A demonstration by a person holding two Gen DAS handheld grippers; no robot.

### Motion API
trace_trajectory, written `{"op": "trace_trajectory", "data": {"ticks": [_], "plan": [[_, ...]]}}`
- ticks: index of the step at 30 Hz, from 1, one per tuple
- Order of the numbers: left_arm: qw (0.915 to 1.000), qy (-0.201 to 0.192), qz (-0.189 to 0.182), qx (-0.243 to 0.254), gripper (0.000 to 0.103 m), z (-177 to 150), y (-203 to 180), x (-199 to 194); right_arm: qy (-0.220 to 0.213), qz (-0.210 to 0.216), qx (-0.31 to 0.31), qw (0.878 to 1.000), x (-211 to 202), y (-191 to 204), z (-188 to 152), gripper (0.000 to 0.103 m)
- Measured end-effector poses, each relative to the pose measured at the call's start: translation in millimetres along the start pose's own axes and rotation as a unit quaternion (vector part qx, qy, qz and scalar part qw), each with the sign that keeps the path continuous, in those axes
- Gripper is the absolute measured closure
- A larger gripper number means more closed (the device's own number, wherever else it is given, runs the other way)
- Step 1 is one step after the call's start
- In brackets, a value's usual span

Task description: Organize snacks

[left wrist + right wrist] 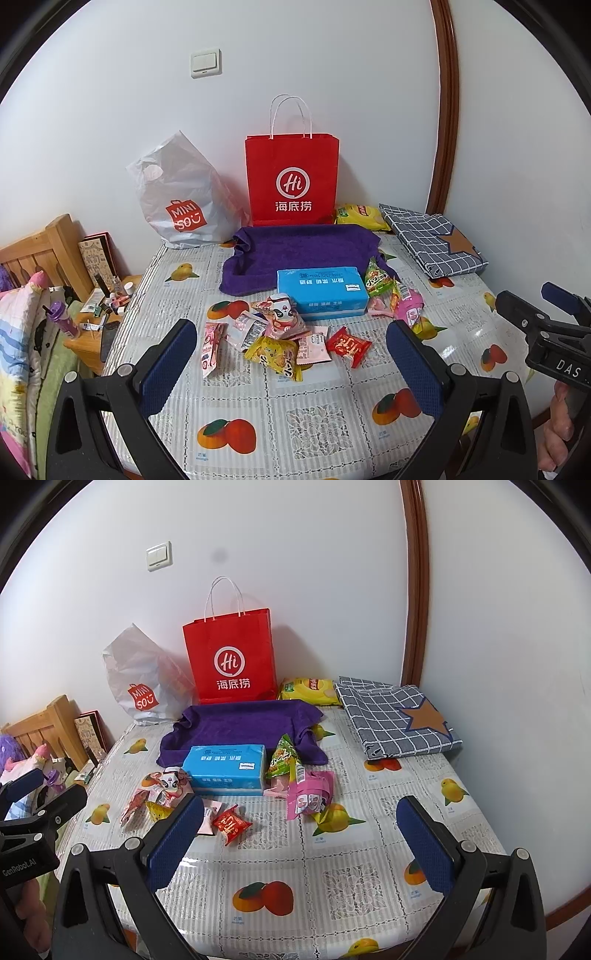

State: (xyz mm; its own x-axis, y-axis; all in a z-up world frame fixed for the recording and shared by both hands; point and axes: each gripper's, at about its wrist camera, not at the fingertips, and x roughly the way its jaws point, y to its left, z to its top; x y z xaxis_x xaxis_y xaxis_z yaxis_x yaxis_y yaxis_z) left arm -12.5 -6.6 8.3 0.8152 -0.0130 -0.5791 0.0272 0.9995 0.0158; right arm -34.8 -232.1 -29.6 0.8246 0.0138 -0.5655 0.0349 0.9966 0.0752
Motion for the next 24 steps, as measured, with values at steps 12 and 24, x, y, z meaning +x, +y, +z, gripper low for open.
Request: {"op": "trace_trajectory", "data": {"ticks": [12, 24], "plan": [[1.0000, -0.004, -0.002, 0.001, 0.000, 2.0, 0.3, 0.0, -0.004, 0.002, -0.001, 1.000, -1.5, 1.1, 0.7, 0.000], [0.9999, 0.000, -0.010, 0.001, 0.000, 0.0, 2.2, 7.3, -0.002, 0.008, -0.005, 1.000, 4.1, 6.2, -0.1, 0.000]]}}
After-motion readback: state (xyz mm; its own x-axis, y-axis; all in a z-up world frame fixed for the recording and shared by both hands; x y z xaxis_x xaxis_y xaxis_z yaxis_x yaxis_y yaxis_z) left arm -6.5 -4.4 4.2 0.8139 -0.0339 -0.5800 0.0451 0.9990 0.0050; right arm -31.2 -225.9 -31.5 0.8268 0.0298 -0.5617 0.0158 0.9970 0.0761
